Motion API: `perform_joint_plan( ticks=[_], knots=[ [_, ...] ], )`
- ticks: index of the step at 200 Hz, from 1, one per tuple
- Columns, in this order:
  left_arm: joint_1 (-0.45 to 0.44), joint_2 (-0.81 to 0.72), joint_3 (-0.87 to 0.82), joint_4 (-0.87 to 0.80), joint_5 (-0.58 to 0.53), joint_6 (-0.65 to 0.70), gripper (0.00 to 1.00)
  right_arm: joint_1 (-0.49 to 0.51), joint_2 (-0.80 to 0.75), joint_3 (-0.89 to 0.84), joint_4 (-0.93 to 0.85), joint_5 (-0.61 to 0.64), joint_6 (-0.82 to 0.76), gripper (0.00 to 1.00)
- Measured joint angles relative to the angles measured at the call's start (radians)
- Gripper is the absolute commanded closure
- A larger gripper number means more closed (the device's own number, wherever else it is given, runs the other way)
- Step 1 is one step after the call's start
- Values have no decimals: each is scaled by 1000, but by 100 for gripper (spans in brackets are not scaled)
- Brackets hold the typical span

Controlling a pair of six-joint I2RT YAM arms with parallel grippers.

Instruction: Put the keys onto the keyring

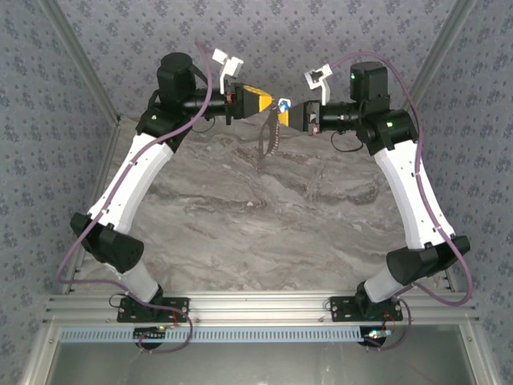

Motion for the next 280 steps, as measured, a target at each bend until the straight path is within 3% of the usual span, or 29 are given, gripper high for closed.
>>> perform_joint_plan(
  ticks=[208,237,280],
  knots=[
    [0,-2,-18,-3,-21,12,100,9,45,103,-16,-2,0,100],
    [0,-2,-18,-14,-39,20,78,3,56,103,-16,-5,0,100],
    [6,-8,-50,-37,-66,39,59,-1,62,87,-22,-2,-4,100]
  ],
)
